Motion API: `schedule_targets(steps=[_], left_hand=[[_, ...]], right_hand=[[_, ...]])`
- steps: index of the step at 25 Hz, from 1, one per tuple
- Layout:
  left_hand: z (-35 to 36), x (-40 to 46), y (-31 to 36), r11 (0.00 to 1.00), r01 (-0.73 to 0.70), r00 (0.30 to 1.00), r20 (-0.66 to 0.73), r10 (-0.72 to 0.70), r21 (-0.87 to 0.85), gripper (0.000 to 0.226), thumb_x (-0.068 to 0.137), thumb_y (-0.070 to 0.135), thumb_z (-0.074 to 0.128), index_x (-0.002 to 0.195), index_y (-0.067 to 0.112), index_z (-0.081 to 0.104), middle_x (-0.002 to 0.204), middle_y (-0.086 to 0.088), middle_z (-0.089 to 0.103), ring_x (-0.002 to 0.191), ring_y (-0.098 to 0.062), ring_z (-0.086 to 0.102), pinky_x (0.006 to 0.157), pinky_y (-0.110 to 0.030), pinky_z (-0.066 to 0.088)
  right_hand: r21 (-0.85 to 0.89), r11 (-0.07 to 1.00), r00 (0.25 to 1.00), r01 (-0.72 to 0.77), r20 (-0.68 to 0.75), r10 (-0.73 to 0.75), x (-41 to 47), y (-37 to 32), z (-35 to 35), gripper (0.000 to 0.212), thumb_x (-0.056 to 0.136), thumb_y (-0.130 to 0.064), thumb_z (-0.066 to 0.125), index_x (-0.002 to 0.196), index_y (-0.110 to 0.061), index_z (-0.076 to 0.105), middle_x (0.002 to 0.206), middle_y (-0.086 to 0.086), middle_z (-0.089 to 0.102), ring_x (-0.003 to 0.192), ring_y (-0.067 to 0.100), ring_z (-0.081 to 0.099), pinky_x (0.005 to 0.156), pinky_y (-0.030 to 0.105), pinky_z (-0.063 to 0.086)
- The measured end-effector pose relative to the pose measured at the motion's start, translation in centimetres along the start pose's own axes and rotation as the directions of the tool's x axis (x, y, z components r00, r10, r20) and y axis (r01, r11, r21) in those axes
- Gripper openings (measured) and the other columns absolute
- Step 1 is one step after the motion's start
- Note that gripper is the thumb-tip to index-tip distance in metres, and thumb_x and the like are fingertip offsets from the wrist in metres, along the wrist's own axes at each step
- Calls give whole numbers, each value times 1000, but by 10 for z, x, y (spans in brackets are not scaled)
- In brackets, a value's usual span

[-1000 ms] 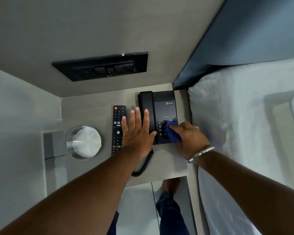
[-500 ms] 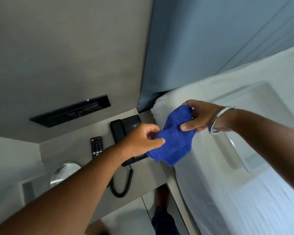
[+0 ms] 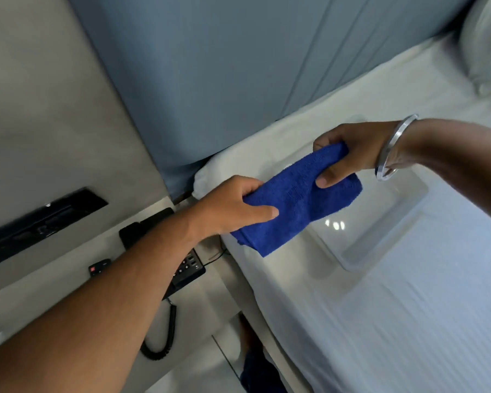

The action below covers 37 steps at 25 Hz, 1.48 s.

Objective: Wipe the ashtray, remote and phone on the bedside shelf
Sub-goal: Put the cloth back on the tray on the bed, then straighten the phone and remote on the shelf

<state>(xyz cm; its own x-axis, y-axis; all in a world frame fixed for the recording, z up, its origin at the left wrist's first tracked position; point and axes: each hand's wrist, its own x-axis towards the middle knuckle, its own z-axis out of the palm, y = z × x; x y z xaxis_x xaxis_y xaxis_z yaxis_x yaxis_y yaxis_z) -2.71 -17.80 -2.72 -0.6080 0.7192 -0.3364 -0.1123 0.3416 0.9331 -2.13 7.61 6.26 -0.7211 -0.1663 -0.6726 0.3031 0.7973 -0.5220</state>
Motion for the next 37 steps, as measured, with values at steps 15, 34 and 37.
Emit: schedule_targets(steps=[15, 34, 37], left_hand=[[142, 136, 35, 866, 371, 845, -266, -465, -335, 15, 82, -3, 70, 94, 2, 62, 97, -13, 70, 87, -31, 70, 71, -47, 62], [-78, -175, -236, 656, 740, 502, -769, -395, 147, 56, 89, 31, 67, 140, 21, 45, 132, -17, 55, 116, -37, 56, 96, -45, 48], [-66, -145, -255, 816, 573, 671, -616, -414, 77, 84, 87, 39, 70, 154, 30, 21, 147, -18, 45, 133, -32, 46, 108, -42, 41]], right_hand=[[27, 911, 846, -412, -360, 393, 0, 198, -46, 22, 78, -39, 72, 81, -18, 65, 76, -1, 66, 71, 24, 60, 58, 29, 42], [31, 999, 958, -34, -283, 41, 165, -73, 327, 65, 83, -33, 68, 140, -17, 41, 133, 18, 49, 117, 39, 51, 96, 40, 44], [77, 987, 922, -142, -351, 160, 201, -66, 355, 77, 86, -44, 61, 148, -14, 25, 141, 23, 40, 124, 44, 44, 101, 46, 39]])
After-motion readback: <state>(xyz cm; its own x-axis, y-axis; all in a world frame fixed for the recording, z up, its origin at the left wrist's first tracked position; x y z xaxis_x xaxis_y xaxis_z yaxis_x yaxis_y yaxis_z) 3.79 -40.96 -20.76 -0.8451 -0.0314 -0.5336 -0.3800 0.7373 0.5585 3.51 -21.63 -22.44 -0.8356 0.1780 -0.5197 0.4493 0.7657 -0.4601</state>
